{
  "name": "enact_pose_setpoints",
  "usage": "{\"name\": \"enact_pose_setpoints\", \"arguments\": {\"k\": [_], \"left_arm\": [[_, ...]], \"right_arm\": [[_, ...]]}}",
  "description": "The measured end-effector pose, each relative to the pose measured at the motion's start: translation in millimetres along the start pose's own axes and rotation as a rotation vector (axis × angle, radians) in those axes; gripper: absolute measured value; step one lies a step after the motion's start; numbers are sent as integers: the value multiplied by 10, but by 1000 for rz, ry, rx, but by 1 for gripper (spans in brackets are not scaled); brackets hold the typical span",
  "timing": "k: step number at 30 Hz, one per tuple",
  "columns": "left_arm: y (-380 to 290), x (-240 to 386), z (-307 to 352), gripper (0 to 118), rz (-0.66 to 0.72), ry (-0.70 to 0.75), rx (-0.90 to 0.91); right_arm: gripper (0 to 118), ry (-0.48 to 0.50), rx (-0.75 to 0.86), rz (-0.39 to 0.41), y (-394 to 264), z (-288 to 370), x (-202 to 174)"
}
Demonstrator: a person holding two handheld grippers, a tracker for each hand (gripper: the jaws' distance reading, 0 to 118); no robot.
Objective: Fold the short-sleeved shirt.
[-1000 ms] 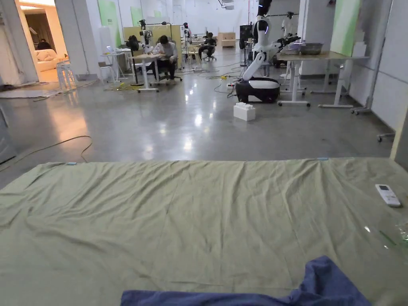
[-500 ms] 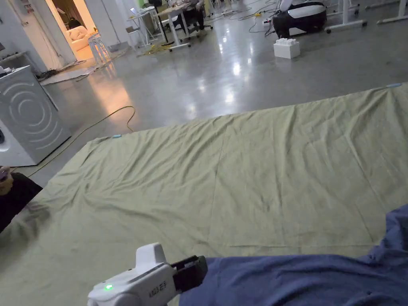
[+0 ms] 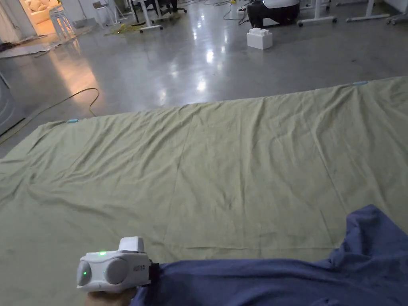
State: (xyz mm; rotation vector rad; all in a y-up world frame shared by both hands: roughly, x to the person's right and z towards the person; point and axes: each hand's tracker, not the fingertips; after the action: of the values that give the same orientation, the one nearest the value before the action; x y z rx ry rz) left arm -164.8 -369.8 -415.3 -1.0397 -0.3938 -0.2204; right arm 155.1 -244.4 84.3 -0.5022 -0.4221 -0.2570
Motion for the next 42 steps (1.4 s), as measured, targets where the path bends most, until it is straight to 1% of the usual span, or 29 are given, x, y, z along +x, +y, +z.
{"name": "enact_pose_setpoints", "arguments": {"k": [2, 3, 4, 5, 6, 7, 9, 10, 11, 12, 14, 15, 16, 19, 20, 21, 22, 23, 24, 25, 27, 28, 29, 30, 31, 34, 36, 39, 42], "left_arm": [[4, 48, -84, 4, 19, 18, -9], [9, 49, -120, 4, 31, 20, -19], [14, 56, -144, 4, 22, 26, -22], [46, 78, -153, 4, 1, 32, -36], [72, 96, -148, 4, -35, 38, -48], [88, 98, -159, 4, -45, 39, -54], [89, 127, -94, 4, -42, 28, -67], [101, 108, -86, 4, -34, 19, -73], [115, 87, -79, 4, -25, 7, -79], [115, 78, -52, 4, -24, -5, -85], [132, 30, -30, 4, -6, -31, -92], [128, 16, -17, 4, 33, -45, -94], [131, -15, -36, 4, 40, -45, -91], [126, -21, -9, 4, 54, -48, -87], [135, -18, -19, 4, 56, -49, -90], [154, -18, -7, 4, 50, -42, -89], [162, -15, 3, 4, 50, -43, -95], [149, -10, 15, 4, 51, -42, -97], [156, -13, 0, 4, 51, -40, -96], [162, -15, 8, 4, 54, -36, -93], [198, -26, 127, 4, 102, -31, -81], [179, -54, 216, 4, 125, -34, -21], [133, -79, 404, 4, 125, -62, 46], [77, -115, 609, 4, 120, -118, 95], [8, -154, 798, 4, 107, -170, 128], [-347, -313, 1379, 4, 90, -202, 225], [-699, -455, 1689, 4, 107, -236, 246], [-1260, -624, 1969, 4, 148, -258, 256], [-1690, -705, 2019, 4, 185, -263, 221]], "right_arm": [[1, 9, -12, 16, 124, -196, 79], [5, 0, -11, 37, 224, -337, 152], [20, -11, -20, 46, 336, -473, 219], [56, -15, -48, 35, 488, -668, 328], [76, 1, -110, -8, 635, -912, 470], [80, 35, -168, -62, 757, -1184, 604], [79, 71, -237, -162, 911, -1665, 848], [79, 61, -256, -179, 959, -1871, 924], [79, 8, -314, -169, 1017, -2156, 980], [79, -36, -336, -121, 1048, -2390, 1013], [79, -83, -370, -33, 1063, -2795, 1076], [79, -102, -378, 14, 1003, -2986, 1038], [78, -101, -408, 40, 968, -3107, 1041], [63, -126, -559, 80, 792, -3418, 1019], [61, -135, -587, 103, 719, -3439, 965], [56, -145, -509, 160, 746, -3365, 879], [36, -141, -495, 195, 773, -3332, 825], [0, -71, -488, 163, 790, -3275, 819], [0, -37, -503, 138, 773, -3243, 779], [0, -40, -535, 137, 769, -3256, 751], [0, -36, -522, 183, 767, -3228, 739], [0, -60, -472, 225, 806, -3118, 715], [0, -42, -415, 196, 861, -2950, 711], [0, 4, -382, 154, 910, -2776, 722], [0, 27, -344, 129, 949, -2577, 735], [0, 26, -243, 101, 970, -1929, 776], [0, 42, -196, 39, 861, -1468, 856], [0, 32, -169, 15, 622, -887, 902], [0, 27, -194, -13, 331, -574, 938]]}}
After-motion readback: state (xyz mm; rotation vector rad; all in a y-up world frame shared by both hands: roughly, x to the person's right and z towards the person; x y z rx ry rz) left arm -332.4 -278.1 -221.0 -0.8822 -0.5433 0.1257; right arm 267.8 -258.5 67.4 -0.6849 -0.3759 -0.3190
